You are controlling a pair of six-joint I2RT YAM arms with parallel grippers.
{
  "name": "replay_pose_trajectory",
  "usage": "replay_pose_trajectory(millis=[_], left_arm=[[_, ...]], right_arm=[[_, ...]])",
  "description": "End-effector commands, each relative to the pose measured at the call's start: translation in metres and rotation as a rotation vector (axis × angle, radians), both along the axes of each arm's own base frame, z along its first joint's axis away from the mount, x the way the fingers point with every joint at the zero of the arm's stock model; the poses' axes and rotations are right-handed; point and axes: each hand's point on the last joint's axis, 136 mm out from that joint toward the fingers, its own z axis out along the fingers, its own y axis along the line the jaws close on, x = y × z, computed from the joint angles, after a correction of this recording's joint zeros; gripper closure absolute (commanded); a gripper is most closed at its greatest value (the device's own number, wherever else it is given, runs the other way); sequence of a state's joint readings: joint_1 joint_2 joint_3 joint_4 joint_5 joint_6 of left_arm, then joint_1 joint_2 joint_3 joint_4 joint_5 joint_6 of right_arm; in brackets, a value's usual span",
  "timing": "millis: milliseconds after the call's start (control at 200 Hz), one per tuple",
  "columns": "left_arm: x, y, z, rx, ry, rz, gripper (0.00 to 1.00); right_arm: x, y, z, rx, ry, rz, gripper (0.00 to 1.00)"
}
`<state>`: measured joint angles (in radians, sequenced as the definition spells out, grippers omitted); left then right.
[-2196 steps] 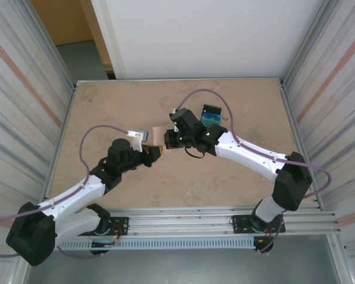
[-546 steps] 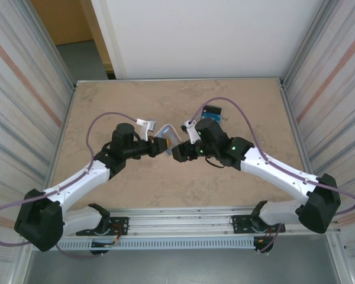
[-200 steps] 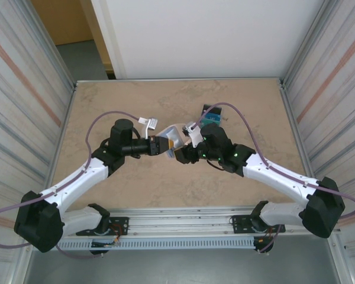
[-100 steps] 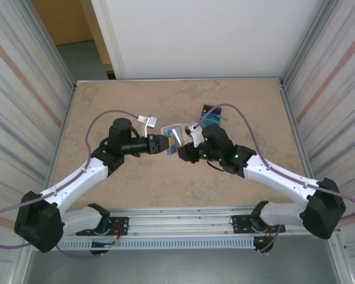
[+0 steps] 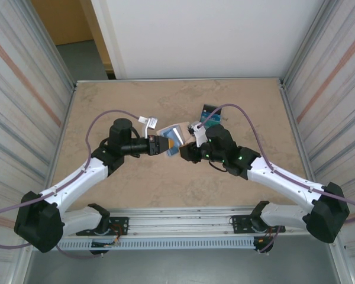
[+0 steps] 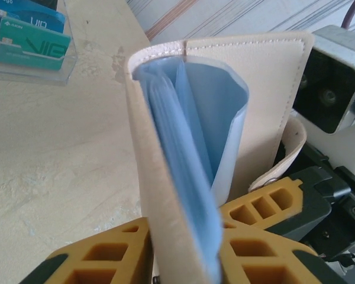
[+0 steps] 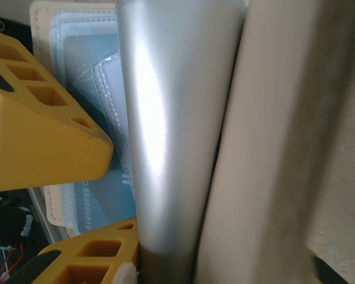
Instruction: Take the credit cards out of the card holder
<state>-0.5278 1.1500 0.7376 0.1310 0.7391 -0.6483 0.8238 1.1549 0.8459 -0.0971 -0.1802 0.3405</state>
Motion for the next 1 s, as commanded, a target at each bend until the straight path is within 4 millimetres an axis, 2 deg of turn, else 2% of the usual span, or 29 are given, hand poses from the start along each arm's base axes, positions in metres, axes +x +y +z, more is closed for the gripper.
replay_pose_trajectory(millis=[0,45,140,341,521,737,827,912,992], left_arm=[[-0.006,-0.001,0.011,-0.011,-0.052,-0.032,0.69],[-0.007,-0.001,0.011,-0.013,-0.053,-0.035,0.64],[-0.008,-0.002,0.012,-0.019,-0.056,-0.044,0.61],[-0.012,-0.005,0.015,-0.033,-0.057,-0.082,0.63],[-0.014,-0.005,0.009,-0.018,-0.043,-0.098,0.68],[-0.017,-0.005,0.006,-0.007,-0.032,-0.11,0.66],[-0.016,-0.005,0.004,0.006,-0.03,-0.112,0.69],[-0.016,-0.005,0.004,0.013,-0.034,-0.113,0.77],[-0.017,-0.004,0.005,0.02,-0.04,-0.117,0.79]], right_arm=[[0.002,-0.002,0.016,0.054,-0.027,-0.02,0.7],[0.003,-0.002,0.015,0.053,-0.026,-0.023,0.7],[0.004,-0.003,0.015,0.051,-0.023,-0.031,0.71],[0.009,-0.006,0.013,0.049,-0.017,-0.07,0.79],[0.011,-0.007,0.017,0.064,-0.017,-0.09,0.81],[0.016,-0.012,0.021,0.084,-0.011,-0.139,0.85],[0.017,-0.011,0.023,0.1,-0.006,-0.146,0.85],[0.018,-0.012,0.023,0.102,-0.003,-0.157,0.84],[0.021,-0.016,0.023,0.095,-0.005,-0.18,0.81]])
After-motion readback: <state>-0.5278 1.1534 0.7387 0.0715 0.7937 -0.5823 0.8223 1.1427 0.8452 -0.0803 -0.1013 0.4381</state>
